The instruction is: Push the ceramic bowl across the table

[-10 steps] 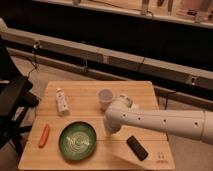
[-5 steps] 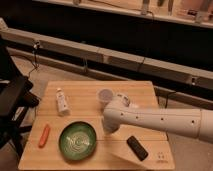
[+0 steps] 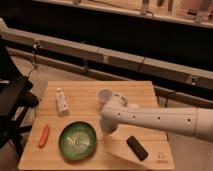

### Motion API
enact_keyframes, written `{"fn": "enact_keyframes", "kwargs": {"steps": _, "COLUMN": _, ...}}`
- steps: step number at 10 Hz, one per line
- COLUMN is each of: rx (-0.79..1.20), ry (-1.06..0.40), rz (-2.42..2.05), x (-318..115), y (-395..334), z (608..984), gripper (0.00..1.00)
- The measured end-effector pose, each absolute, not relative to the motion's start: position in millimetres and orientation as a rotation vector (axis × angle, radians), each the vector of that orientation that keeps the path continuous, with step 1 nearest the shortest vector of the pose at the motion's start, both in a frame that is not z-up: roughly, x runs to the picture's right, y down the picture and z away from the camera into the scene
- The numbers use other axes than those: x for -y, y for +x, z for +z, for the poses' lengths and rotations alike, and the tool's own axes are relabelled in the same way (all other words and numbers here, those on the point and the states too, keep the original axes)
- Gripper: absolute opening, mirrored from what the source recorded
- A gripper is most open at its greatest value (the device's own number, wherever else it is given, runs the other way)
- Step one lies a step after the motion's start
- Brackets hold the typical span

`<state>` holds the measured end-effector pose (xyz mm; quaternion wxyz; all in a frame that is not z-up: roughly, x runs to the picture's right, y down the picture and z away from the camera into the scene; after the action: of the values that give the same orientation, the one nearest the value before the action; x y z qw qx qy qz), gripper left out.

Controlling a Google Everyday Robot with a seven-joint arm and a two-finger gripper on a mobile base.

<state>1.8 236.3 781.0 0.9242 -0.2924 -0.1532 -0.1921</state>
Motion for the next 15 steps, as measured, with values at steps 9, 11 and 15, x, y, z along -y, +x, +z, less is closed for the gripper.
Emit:
{"fn": "enact_keyframes", "kwargs": {"steps": 9, "rx": 0.340, "ry": -0.619, "rz": -0.441, "x": -240, "y": -19, "z": 779, "gripper": 0.00}}
{"fn": "enact_keyframes", "kwargs": {"steps": 11, "rx": 0.346, "ry": -0.624, "rz": -0.456, "x": -241, "y": -23, "z": 779, "gripper": 0.00}}
{"fn": "enact_keyframes", "kwargs": {"steps": 15, "rx": 0.355, "ry": -0.628, "rz": -0.474, "x": -243, "y": -30, "z": 778, "gripper": 0.00}}
